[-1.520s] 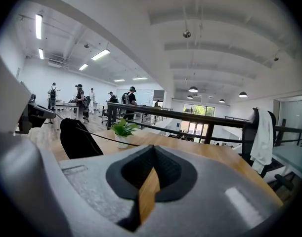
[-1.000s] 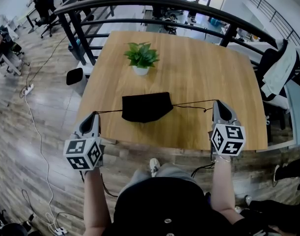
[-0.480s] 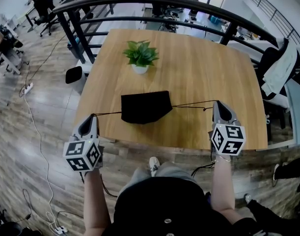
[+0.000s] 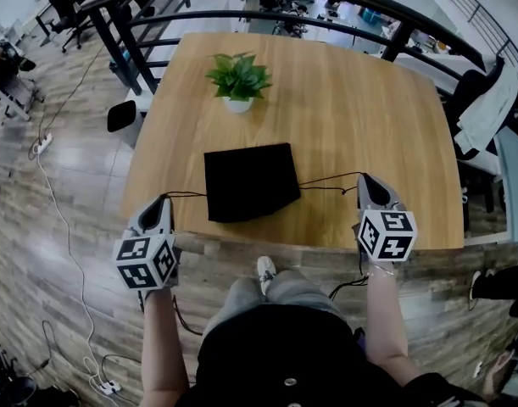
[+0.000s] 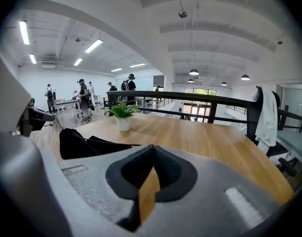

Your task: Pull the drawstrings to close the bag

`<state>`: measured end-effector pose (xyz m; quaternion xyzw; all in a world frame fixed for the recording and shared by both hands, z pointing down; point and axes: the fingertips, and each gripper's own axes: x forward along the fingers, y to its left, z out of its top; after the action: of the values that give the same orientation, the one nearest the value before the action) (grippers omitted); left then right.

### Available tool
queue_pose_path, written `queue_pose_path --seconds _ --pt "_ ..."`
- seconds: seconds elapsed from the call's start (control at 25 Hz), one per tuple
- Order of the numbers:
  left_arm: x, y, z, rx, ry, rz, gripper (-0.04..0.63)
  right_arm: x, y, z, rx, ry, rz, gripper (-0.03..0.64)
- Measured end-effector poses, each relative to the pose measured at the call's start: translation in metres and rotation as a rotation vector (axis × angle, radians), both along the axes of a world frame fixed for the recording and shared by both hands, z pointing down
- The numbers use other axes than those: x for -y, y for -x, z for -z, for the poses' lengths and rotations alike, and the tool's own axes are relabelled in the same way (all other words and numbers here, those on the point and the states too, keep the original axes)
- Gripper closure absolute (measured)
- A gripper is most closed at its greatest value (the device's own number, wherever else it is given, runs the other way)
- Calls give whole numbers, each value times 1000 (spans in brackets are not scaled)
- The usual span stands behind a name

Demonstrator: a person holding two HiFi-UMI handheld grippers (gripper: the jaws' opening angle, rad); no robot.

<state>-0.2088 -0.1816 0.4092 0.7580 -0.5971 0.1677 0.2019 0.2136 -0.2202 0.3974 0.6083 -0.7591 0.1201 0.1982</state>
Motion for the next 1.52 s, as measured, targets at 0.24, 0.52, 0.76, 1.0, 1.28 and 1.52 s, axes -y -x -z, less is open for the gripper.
queue_pose_path --seconds 0.24,0.52,0.76,1.0,1.28,1.52 --pt "3 -21 -27 -13 77 -63 575 1 14 -34 -1 80 33 615" --pt "13 -54 -58 -23 144 -153 575 0 54 -70 20 172 127 615" --pt "10 -74 -81 -42 206 -203 574 -8 82 -102 25 276 212 612" --pt "-1 -81 -101 -52 267 -223 550 -19 97 -126 36 351 258 590" --pt "-17 -87 -113 -47 326 -252 437 -29 101 -140 32 396 268 469" --pt "-12 -74 -90 -43 238 -167 345 -26 95 -123 13 331 233 391"
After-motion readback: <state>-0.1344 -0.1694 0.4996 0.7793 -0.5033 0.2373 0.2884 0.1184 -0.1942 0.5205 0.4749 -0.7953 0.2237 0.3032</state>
